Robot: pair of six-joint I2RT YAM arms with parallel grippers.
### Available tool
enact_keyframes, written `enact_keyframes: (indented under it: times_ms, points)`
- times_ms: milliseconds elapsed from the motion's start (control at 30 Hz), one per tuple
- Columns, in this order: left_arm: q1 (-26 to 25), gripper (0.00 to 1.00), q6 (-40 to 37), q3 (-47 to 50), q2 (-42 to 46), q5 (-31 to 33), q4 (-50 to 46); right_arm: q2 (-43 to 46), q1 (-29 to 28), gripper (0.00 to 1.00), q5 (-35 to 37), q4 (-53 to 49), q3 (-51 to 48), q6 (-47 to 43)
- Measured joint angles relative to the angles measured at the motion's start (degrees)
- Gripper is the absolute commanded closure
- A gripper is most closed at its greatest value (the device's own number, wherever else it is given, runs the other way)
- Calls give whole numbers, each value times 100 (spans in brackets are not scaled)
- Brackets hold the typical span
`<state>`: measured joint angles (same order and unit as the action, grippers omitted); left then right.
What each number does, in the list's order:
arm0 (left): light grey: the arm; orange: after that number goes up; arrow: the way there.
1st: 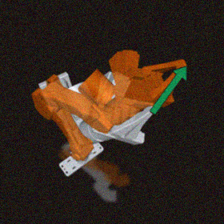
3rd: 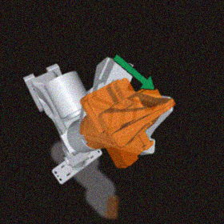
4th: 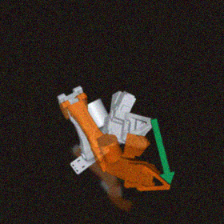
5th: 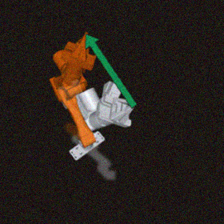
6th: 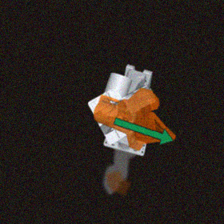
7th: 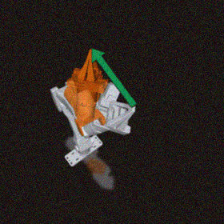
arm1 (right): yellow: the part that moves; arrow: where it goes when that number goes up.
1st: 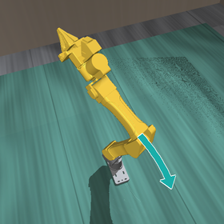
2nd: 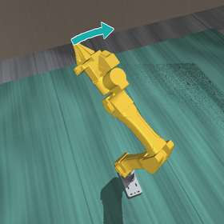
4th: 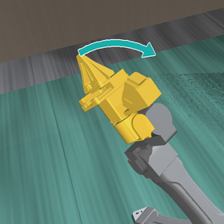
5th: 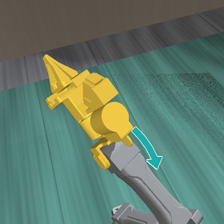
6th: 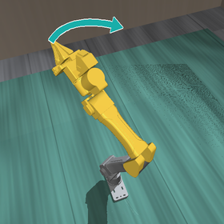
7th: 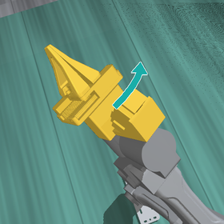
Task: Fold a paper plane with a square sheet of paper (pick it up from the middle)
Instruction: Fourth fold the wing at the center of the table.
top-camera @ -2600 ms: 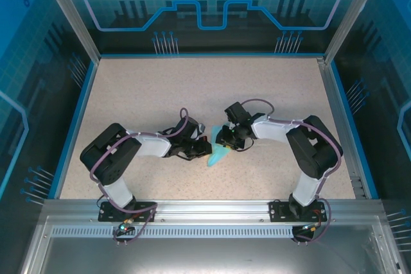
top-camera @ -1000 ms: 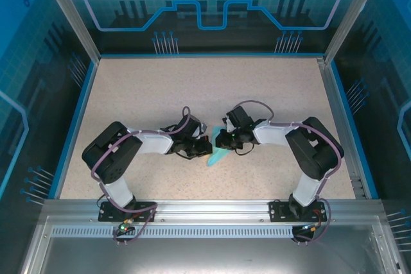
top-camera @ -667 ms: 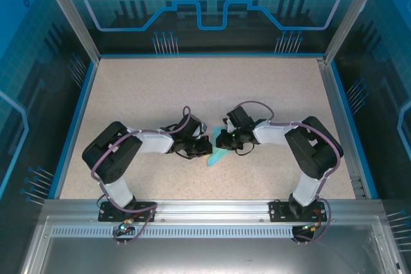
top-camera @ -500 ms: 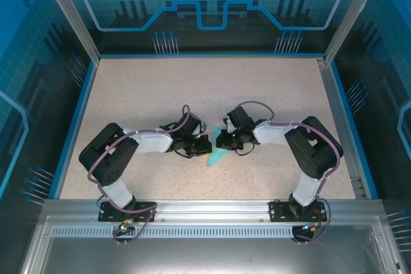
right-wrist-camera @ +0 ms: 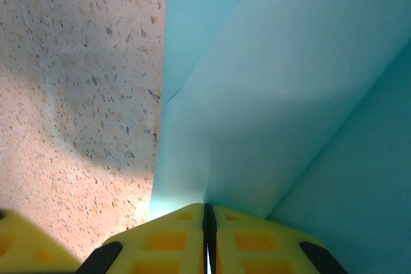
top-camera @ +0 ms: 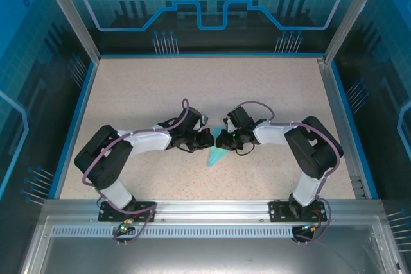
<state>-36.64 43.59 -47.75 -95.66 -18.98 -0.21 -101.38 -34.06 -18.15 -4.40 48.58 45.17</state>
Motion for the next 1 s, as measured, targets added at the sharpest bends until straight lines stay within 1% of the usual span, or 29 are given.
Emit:
enact_keyframes:
  times_ms: [267,700,900,1000]
  points:
    - [-2,100,0,-2,-369,-131,2,-11,4,89,-35,2,7,-2]
    - [-7,100,-2,-52,-610,-203,-68,-24,52,89,-144,33,0,-46]
    - [-7,100,-9,-57,-610,-168,-125,-28,208,88,-363,151,-63,-232]
    - [-7,100,-26,-52,-610,-162,-129,-42,407,88,-402,149,-63,-363]
